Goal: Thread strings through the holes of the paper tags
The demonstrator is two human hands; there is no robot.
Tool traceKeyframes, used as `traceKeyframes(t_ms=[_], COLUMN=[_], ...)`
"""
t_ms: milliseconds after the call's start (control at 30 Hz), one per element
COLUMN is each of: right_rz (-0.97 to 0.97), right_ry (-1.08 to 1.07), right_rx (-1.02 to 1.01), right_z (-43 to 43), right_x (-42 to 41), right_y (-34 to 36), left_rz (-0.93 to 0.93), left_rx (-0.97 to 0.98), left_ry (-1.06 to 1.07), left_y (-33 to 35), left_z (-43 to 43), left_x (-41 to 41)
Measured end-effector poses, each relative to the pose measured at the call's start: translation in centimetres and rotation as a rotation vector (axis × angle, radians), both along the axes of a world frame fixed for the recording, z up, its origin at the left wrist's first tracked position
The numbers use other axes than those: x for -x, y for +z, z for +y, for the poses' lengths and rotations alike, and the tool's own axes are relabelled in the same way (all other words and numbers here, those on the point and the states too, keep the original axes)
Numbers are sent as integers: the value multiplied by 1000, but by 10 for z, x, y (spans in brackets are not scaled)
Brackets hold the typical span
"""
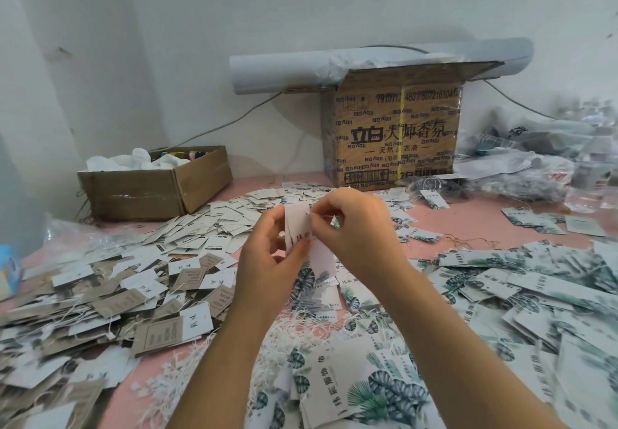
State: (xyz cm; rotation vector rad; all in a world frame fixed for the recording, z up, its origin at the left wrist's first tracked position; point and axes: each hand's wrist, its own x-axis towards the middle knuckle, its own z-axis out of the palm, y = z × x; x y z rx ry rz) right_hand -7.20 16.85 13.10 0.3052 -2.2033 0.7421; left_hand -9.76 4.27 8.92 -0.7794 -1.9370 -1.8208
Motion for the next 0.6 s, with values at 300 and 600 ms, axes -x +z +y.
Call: traceKeyframes(t_ms=[300, 600], right_rz=[-27, -35], right_ry=[-25, 94], right_rx=[4, 89], right_z=[3, 3], right_x=[1, 1], right_y=[2, 1], left_rz=[-46, -127], left_rx=[19, -87], left_ry=[-56, -134], left_y=[1, 4], left_z=[1, 0], left_x=[-1, -2])
